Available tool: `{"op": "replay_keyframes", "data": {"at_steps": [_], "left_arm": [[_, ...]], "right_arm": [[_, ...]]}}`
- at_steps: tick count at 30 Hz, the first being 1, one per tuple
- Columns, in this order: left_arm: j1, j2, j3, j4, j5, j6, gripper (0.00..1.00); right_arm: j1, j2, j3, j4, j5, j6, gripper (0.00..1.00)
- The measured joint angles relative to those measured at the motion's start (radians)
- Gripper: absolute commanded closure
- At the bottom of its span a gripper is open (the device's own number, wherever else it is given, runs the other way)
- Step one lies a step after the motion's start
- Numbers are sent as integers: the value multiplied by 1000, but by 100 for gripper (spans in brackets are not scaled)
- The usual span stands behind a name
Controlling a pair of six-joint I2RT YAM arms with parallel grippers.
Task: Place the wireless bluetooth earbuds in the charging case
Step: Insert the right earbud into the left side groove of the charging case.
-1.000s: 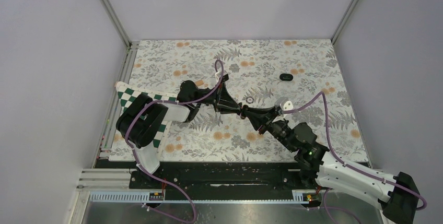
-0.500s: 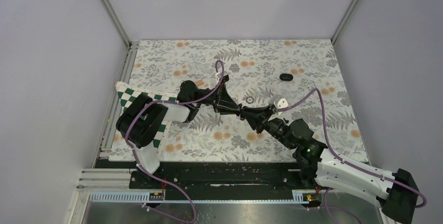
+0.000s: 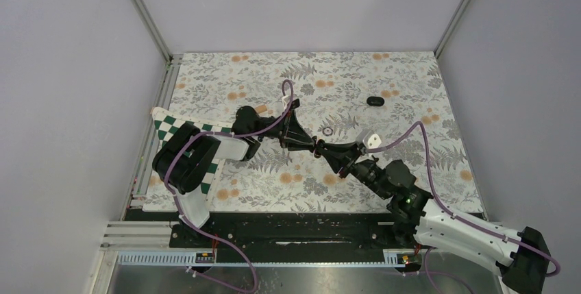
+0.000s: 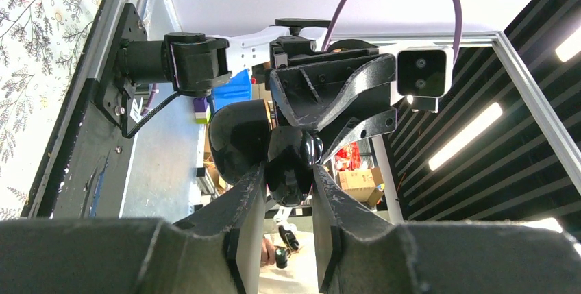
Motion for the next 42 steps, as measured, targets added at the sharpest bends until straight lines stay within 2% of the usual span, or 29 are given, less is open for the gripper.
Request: {"op": "replay_keyframes", "data": {"at_steps": [7,21,42], "left_arm": [[19,8,-2,2,-3,-6,100],[26,8,-19,2,-5,-12,100],[26,8,-20,2,-1,-15,100]], "right_arm": [[0,-21,-15,33,31,-29,100],[0,136,-26,243,51,-95,100],[0,185,-45,281,53,-100,100]]}}
